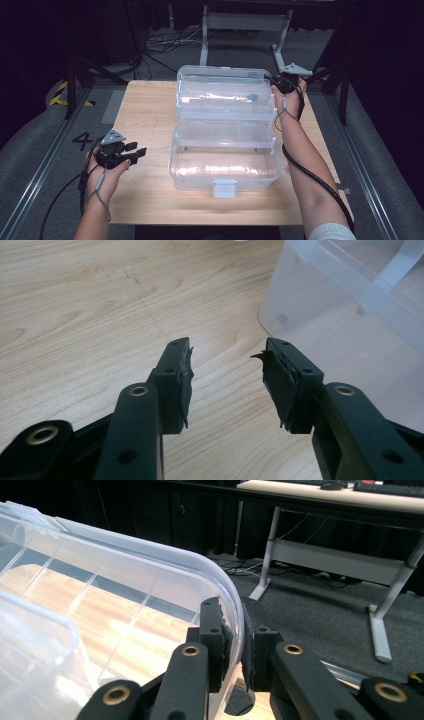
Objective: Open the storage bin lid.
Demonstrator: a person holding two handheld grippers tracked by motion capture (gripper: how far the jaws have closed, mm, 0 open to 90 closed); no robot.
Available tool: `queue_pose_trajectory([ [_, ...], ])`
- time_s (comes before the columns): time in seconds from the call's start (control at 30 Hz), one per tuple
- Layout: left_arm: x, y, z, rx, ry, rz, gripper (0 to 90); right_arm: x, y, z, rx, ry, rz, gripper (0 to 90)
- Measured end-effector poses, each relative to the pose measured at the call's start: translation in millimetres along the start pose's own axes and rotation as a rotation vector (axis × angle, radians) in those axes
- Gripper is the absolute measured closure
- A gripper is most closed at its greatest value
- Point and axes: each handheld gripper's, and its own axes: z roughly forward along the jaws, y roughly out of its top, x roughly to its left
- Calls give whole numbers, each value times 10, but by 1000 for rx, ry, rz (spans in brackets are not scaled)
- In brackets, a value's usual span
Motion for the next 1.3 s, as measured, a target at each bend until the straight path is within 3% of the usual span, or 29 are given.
queue_pose_trajectory([
  [1.3,19,-22,10,8,-3,-3,547,-84,-228,223,65,31,103,817],
])
